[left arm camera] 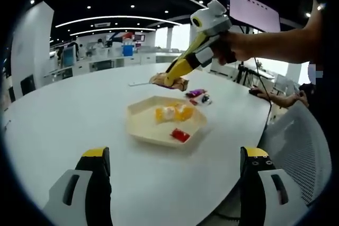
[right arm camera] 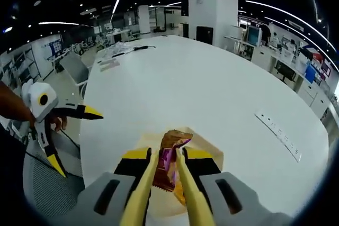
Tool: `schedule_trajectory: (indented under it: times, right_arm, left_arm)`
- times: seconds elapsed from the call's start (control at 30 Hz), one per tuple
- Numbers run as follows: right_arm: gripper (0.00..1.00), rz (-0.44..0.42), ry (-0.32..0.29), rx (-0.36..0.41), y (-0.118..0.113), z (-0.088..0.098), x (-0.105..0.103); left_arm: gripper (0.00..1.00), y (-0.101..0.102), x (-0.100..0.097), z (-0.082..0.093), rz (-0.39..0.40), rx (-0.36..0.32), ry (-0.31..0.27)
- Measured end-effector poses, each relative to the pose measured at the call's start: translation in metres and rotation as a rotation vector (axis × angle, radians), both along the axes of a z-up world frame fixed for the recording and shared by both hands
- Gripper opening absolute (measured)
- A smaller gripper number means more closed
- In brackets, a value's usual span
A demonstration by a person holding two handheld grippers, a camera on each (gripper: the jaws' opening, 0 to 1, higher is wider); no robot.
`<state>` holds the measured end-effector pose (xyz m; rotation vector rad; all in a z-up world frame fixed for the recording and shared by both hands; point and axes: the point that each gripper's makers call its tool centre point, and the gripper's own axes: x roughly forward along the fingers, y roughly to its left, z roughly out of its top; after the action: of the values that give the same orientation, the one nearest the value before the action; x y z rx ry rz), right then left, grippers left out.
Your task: Place the target food into the container with the food tongs after gripping and lifting it, then release it inside without dropping or visibly crushing the food.
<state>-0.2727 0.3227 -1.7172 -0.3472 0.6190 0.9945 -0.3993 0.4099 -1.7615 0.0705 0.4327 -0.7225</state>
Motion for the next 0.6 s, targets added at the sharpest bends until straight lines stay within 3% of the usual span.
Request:
schedule_trajectory:
  times: [0.03, 0.6]
  right_arm:
    - [0.23, 0.008, -0.025, 0.000, 0.000, 0.002, 0.000]
    - [0.25, 0.030, -0.034, 0.023, -0.011, 0.015, 0.001]
  left_arm:
    - [0.99, 0.000, 0.000, 0.000, -0.002, 0.001, 0.002]
    - [0.99, -0.007, -0.004, -0.004, -0.037, 0.008, 0.019]
